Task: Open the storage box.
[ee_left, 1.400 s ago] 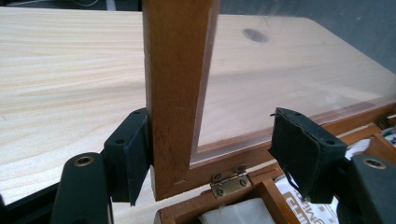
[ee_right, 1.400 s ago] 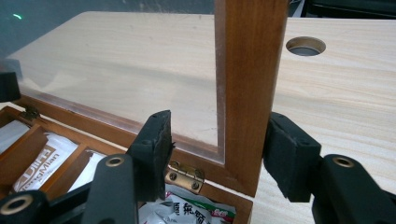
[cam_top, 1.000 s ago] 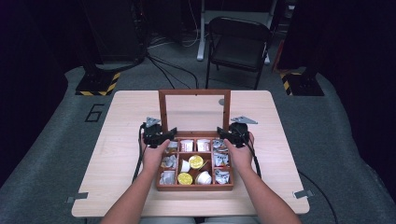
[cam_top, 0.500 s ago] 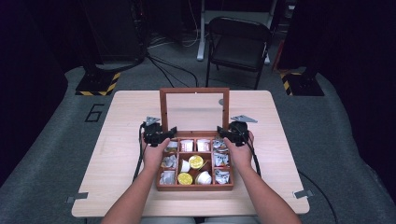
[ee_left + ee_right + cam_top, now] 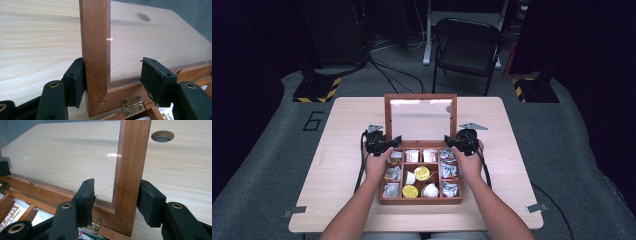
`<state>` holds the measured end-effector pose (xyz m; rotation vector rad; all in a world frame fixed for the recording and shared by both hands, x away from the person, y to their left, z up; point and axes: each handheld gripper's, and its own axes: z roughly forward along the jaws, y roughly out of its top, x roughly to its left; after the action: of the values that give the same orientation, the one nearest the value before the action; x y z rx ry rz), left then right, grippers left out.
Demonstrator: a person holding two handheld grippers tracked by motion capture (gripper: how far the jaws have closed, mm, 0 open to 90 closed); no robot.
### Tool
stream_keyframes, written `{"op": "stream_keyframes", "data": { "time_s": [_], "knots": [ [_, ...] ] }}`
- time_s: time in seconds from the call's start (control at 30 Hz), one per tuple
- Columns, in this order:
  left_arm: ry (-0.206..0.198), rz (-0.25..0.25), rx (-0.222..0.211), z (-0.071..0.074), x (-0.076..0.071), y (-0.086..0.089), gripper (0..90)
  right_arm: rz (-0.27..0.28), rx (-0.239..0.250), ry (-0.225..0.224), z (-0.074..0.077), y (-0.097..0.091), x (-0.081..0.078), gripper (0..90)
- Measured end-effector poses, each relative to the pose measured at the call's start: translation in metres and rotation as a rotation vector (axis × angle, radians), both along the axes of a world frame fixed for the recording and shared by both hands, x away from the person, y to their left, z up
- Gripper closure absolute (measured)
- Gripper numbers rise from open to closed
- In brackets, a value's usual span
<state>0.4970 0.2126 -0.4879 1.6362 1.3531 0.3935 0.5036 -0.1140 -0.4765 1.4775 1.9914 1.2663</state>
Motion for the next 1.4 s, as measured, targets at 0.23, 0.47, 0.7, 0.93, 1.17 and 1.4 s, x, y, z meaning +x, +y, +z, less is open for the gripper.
{"op": "stream_keyframes", "data": {
  "time_s": [0.23, 0.47, 0.7, 0.93, 1.17, 1.4],
  "knots": [
    [0.013, -0.010, -0.017, -0.002, 0.002, 0.002, 38.7, -0.004, 0.009, 0.018, -0.001, -0.001, 0.002, 49.4],
    [0.038, -0.013, -0.038, -0.005, 0.006, 0.004, 38.5, -0.003, 0.020, 0.041, -0.003, -0.002, 0.006, 49.0],
    [0.061, -0.011, -0.063, -0.008, 0.009, 0.005, 38.0, -0.002, 0.036, 0.077, -0.004, -0.003, 0.009, 48.3],
    [0.098, -0.009, -0.077, -0.008, 0.012, 0.006, 37.4, -0.012, 0.048, 0.101, -0.006, -0.004, 0.012, 47.7],
    [0.120, -0.008, -0.079, -0.008, 0.015, 0.006, 36.9, -0.018, 0.047, 0.117, -0.006, -0.004, 0.013, 47.5],
    [0.128, -0.004, -0.086, -0.008, 0.016, 0.006, 36.6, -0.019, 0.047, 0.123, -0.006, -0.004, 0.014, 47.2]
  ]
}}
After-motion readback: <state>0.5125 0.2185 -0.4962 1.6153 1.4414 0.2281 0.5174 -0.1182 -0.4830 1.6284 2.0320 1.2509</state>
